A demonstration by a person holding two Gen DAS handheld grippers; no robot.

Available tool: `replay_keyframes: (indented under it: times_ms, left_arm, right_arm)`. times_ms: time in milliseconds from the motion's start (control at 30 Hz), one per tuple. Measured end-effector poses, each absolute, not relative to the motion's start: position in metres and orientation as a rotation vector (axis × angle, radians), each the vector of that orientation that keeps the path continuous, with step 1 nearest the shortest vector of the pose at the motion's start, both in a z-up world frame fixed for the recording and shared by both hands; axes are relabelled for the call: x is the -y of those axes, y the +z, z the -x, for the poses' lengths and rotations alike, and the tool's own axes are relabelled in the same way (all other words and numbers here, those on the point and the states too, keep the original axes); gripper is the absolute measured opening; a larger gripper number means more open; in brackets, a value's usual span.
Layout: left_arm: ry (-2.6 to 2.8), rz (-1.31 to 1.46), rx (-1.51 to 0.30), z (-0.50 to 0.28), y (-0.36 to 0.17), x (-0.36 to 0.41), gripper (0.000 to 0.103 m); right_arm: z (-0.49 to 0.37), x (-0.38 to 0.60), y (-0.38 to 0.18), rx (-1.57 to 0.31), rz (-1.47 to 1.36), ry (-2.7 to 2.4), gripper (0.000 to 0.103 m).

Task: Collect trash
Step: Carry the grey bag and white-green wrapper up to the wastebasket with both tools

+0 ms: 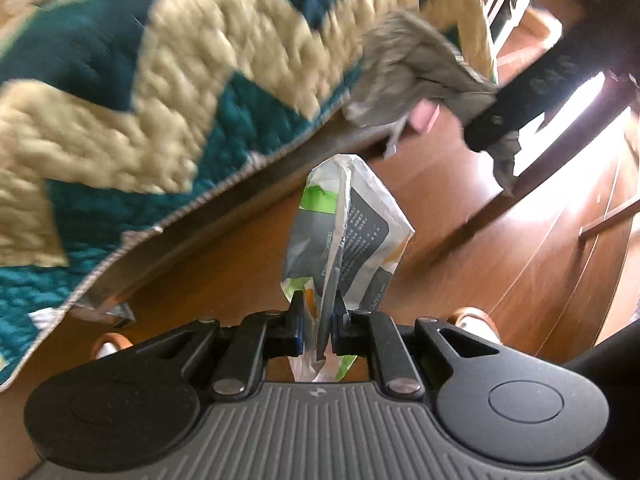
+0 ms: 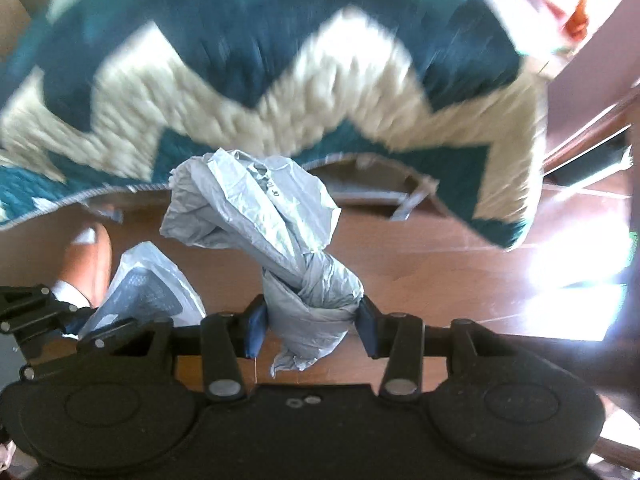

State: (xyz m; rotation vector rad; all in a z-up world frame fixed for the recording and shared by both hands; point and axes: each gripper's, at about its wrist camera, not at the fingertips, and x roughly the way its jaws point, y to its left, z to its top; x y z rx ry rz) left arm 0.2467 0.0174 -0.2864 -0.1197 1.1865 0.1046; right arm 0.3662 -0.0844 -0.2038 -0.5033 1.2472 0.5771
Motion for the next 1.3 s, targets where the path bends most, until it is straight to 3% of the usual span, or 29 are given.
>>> replay_keyframes:
  times_ms: [733, 1300]
  left_arm:
    - [0.118, 0.078, -0.789, -0.228, -0.051, 0.039, 0.011]
    - [-0.070, -0.018, -0.524, -0.286, 0.118, 0.144, 0.011]
  right_arm:
    - [-0.298, 0.194, 0.018, -0.878, 0.357, 0.537, 0.045]
    - [-0.288, 0.306, 0.154, -0.555, 0.274, 0.356, 0.045]
